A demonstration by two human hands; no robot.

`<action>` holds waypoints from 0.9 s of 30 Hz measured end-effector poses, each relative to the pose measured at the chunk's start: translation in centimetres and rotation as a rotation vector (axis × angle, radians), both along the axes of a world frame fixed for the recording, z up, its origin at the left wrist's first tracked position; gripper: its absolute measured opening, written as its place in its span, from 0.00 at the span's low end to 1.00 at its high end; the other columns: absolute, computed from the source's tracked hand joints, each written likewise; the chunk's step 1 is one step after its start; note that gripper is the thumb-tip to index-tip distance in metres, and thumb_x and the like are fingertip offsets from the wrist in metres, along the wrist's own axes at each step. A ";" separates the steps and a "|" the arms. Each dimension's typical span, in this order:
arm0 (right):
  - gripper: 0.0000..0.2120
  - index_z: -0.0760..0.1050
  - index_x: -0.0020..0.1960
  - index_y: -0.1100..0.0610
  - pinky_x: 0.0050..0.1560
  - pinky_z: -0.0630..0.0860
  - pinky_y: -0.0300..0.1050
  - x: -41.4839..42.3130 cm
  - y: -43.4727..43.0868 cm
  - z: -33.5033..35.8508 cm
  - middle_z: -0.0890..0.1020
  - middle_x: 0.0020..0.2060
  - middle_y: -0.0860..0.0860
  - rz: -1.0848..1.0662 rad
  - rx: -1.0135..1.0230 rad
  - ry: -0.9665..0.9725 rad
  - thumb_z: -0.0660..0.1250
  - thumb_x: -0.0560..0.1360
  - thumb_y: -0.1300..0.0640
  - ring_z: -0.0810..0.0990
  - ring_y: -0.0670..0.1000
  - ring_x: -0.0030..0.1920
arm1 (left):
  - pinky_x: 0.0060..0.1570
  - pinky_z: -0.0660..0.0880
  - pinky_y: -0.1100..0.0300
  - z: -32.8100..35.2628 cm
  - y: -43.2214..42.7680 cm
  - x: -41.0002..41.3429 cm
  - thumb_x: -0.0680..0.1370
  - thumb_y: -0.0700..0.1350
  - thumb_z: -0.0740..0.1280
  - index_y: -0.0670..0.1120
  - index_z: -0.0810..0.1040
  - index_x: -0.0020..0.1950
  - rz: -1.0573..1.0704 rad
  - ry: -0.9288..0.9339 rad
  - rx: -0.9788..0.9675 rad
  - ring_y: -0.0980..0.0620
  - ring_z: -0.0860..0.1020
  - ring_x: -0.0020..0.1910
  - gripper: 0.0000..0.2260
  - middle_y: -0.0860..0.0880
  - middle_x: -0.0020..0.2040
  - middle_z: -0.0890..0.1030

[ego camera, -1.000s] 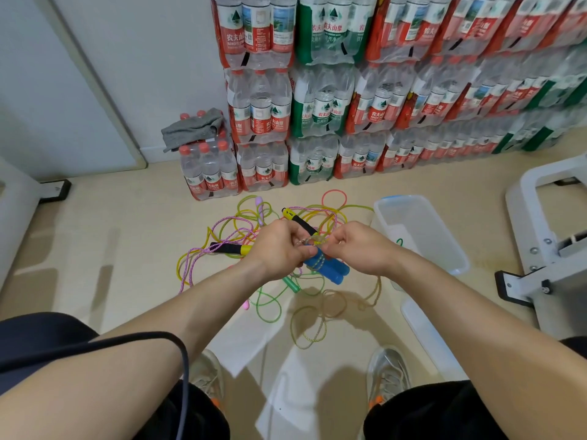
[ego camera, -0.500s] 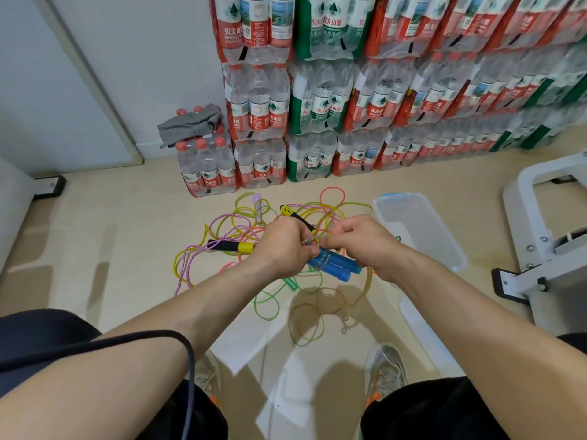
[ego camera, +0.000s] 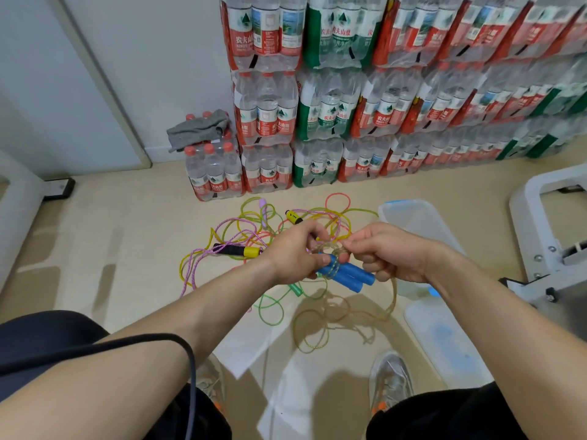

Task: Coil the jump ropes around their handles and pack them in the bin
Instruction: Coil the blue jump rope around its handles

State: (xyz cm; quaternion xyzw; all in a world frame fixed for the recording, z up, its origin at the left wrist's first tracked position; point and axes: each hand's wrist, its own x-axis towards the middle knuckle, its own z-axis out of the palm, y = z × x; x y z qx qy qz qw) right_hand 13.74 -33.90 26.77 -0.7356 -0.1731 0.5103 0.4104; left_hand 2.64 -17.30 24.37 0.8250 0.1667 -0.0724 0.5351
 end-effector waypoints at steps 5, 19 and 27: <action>0.12 0.79 0.49 0.60 0.25 0.52 0.37 0.2 -0.2 -0.1 0.57 0.27 0.47 0.016 -0.028 0.011 0.60 0.84 0.55 0.53 0.46 0.26 | 0.40 0.82 0.55 0.1 -1.0 -0.6 0.81 0.39 0.66 0.52 0.80 0.60 -0.053 -0.081 0.093 0.49 0.78 0.40 0.11 0.49 0.44 0.74; 0.10 0.79 0.54 0.58 0.23 0.51 0.35 -0.4 -0.2 -0.4 0.57 0.29 0.48 0.008 -0.015 0.112 0.59 0.84 0.56 0.53 0.45 0.26 | 0.49 0.73 0.55 -1.6 -1.8 -0.9 0.75 0.48 0.74 0.49 0.71 0.57 -0.149 -0.100 0.398 0.52 0.74 0.50 0.16 0.55 0.50 0.77; 0.11 0.81 0.52 0.57 0.26 0.49 0.38 0.2 -0.6 0.4 0.56 0.29 0.48 0.032 0.000 0.082 0.60 0.84 0.55 0.52 0.46 0.29 | 0.33 0.75 0.66 -0.5 -1.1 -0.6 0.78 0.40 0.68 0.47 0.71 0.57 -0.193 -0.015 0.123 0.58 0.76 0.40 0.10 0.54 0.48 0.75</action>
